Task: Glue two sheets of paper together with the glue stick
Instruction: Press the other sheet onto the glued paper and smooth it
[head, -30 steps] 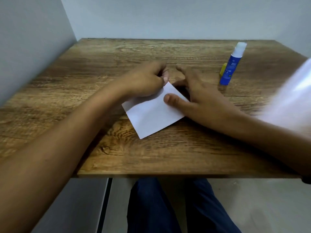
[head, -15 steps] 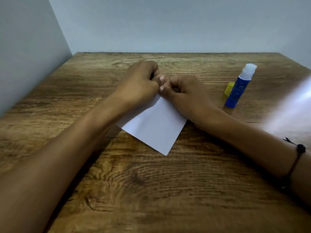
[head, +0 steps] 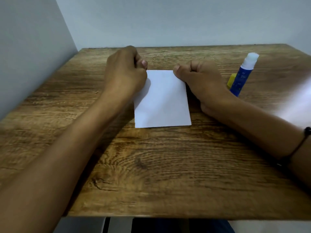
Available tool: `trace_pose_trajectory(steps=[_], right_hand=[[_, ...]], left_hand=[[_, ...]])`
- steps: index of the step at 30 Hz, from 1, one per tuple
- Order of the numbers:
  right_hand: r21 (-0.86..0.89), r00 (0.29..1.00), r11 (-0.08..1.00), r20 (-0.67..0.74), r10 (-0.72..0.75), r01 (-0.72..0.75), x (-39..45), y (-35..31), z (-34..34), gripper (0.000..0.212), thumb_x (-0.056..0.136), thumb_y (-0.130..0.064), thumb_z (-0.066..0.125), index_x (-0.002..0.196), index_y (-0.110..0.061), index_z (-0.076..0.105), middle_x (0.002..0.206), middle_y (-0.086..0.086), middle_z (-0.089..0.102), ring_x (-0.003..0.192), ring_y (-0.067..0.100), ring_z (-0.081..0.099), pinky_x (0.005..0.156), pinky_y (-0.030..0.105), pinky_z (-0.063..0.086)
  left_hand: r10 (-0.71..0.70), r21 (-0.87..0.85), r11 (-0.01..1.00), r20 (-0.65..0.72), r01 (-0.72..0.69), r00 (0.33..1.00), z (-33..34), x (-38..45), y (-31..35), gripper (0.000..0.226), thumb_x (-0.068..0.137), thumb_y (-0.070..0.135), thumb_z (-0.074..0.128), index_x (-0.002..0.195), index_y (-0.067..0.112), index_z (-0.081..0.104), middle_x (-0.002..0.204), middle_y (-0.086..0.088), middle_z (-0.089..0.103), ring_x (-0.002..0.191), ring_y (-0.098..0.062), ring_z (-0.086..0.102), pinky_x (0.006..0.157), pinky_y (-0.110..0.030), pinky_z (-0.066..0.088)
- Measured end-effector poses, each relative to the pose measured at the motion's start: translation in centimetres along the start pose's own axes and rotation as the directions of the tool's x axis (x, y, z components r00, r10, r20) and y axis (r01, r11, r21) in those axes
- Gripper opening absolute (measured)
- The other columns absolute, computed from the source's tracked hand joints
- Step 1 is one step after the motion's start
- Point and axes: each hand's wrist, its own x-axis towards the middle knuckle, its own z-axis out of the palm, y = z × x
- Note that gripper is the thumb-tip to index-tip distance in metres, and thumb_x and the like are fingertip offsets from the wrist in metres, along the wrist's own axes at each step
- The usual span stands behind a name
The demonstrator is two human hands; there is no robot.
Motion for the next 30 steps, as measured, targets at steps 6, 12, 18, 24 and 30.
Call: trace_pose_trajectory(steps=[6, 12, 18, 24, 30], right_hand=[[-0.145, 0.992, 0.982, 0.051, -0.113, 0.119, -0.5, -0.3, 0.0, 0.033, 0.082, -0.031, 0.061, 0.066, -0.003, 0.057, 0.059, 0.003, 0.056, 0.057, 0.011, 0.052, 0.056, 0.035, 0.045], [-0.077, 0.983, 0.983, 0.087, -0.16, 0.166, -0.8, -0.7, 0.4, 0.029, 0.083, -0.03, 0.062, 0.068, -0.006, 0.063, 0.056, -0.006, 0.054, 0.057, 0.009, 0.048, 0.06, 0.034, 0.041], [0.011, 0.99, 0.993, 0.078, -0.115, 0.115, -0.9, -1.2, 0.6, 0.024, 0.084, -0.023, 0.062, 0.067, -0.006, 0.062, 0.045, -0.012, 0.047, 0.048, 0.005, 0.039, 0.053, 0.024, 0.032], [-0.045, 0.985, 0.994, 0.146, -0.095, 0.103, -1.1, -1.0, 0.3, 0.027, 0.081, -0.021, 0.063, 0.056, -0.017, 0.055, 0.063, -0.003, 0.059, 0.064, 0.013, 0.054, 0.063, 0.031, 0.042], [0.012, 0.988, 0.999, 0.151, -0.031, 0.03, -0.8, -0.8, 0.0, 0.023, 0.082, -0.016, 0.062, 0.06, -0.01, 0.059, 0.063, 0.007, 0.065, 0.052, 0.018, 0.059, 0.053, 0.032, 0.053]], left_hand=[[0.245, 0.107, 0.953, 0.286, -0.285, 0.926, 0.4, -1.1, 1.0, 0.015, 0.084, 0.026, 0.051, 0.086, 0.011, 0.054, 0.077, 0.0, 0.053, 0.073, -0.019, 0.046, 0.052, -0.031, 0.023], [0.269, 0.062, 0.953, 0.284, -0.297, 0.92, 1.0, -0.9, 1.1, 0.024, 0.08, 0.022, 0.059, 0.062, 0.016, 0.044, 0.055, 0.007, 0.042, 0.053, -0.006, 0.037, 0.047, -0.016, 0.028], [0.06, -0.141, 0.99, 0.218, -0.03, 0.974, 1.1, -0.7, 0.7, 0.018, 0.076, 0.023, 0.065, 0.063, 0.013, 0.056, 0.054, 0.006, 0.05, 0.049, -0.003, 0.043, 0.042, -0.012, 0.03], [-0.239, -0.39, 0.881, 0.121, 0.267, 0.964, 0.1, 0.0, 0.3, 0.023, 0.076, 0.023, 0.061, 0.057, 0.017, 0.051, 0.067, -0.006, 0.06, 0.067, -0.026, 0.06, 0.067, -0.051, 0.054], [-0.398, -0.492, 0.786, 0.062, 0.375, 0.915, -0.3, 0.4, -0.6, 0.027, 0.075, 0.021, 0.06, 0.053, 0.018, 0.044, 0.067, -0.004, 0.056, 0.067, -0.023, 0.057, 0.064, -0.039, 0.049]])
